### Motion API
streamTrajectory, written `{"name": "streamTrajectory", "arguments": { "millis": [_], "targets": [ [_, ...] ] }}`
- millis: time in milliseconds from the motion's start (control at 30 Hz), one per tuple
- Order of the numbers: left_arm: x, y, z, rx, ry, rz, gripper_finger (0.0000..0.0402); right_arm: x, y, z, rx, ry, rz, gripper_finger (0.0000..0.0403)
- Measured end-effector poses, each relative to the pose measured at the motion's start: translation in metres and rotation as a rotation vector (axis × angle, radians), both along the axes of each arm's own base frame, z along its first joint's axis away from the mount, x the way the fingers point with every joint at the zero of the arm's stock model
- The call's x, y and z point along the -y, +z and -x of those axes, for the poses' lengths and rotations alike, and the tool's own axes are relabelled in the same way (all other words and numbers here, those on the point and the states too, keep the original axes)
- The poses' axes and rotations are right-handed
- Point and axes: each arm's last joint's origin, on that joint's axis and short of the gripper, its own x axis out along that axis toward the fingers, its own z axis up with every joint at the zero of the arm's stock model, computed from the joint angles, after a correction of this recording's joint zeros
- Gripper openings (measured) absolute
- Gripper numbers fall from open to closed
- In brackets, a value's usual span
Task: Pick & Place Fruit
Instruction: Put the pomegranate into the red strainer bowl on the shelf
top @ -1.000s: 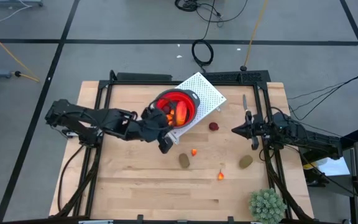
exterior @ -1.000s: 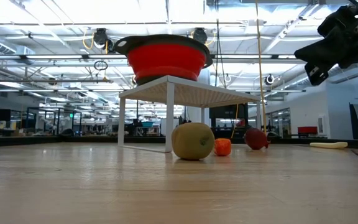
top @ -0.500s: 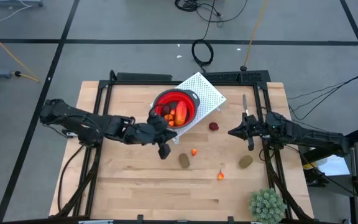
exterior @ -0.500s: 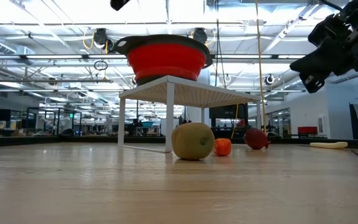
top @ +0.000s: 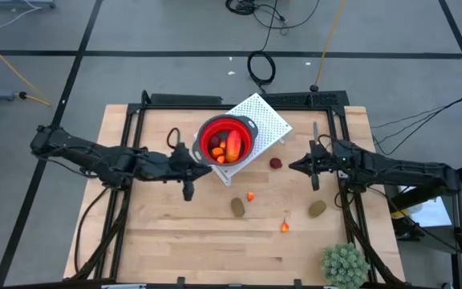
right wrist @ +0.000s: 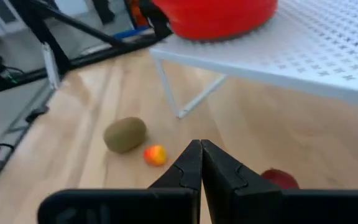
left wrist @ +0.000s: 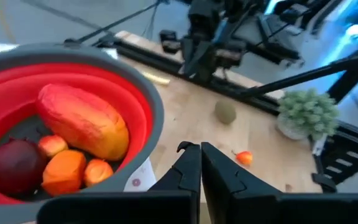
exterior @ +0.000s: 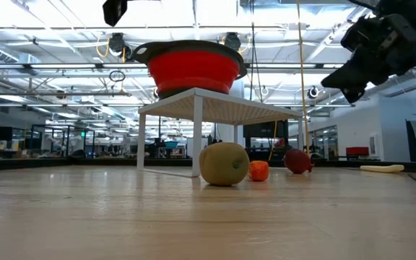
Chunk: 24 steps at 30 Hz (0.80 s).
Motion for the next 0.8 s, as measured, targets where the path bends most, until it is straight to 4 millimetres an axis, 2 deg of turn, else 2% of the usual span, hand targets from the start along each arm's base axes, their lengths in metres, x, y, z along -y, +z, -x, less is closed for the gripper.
{"name": "streamTrajectory", "arguments": {
  "millis": [167, 300, 567, 800],
  "targets": [
    [-0.004, -0.008, 0.022, 0.041, -0.056, -0.024, 0.0002, 0.003, 0.007, -0.010, -0.161, -0.038, 0.026, 0.0000],
    [-0.009, -0.013, 0.041, 0.075, -0.079, -0.033, 0.0010, 0.003, 0.013, -0.019, -0.291, -0.062, 0.051, 0.0000],
    [-0.016, -0.023, 0.072, 0.119, -0.097, -0.072, 0.0002, -0.001, 0.022, -0.046, -0.408, -0.072, 0.113, 0.0000],
    [-0.019, -0.036, 0.091, 0.143, -0.154, -0.058, 0.0016, -0.003, 0.021, -0.070, -0.542, -0.109, 0.167, 0.0005]
  ]
}}
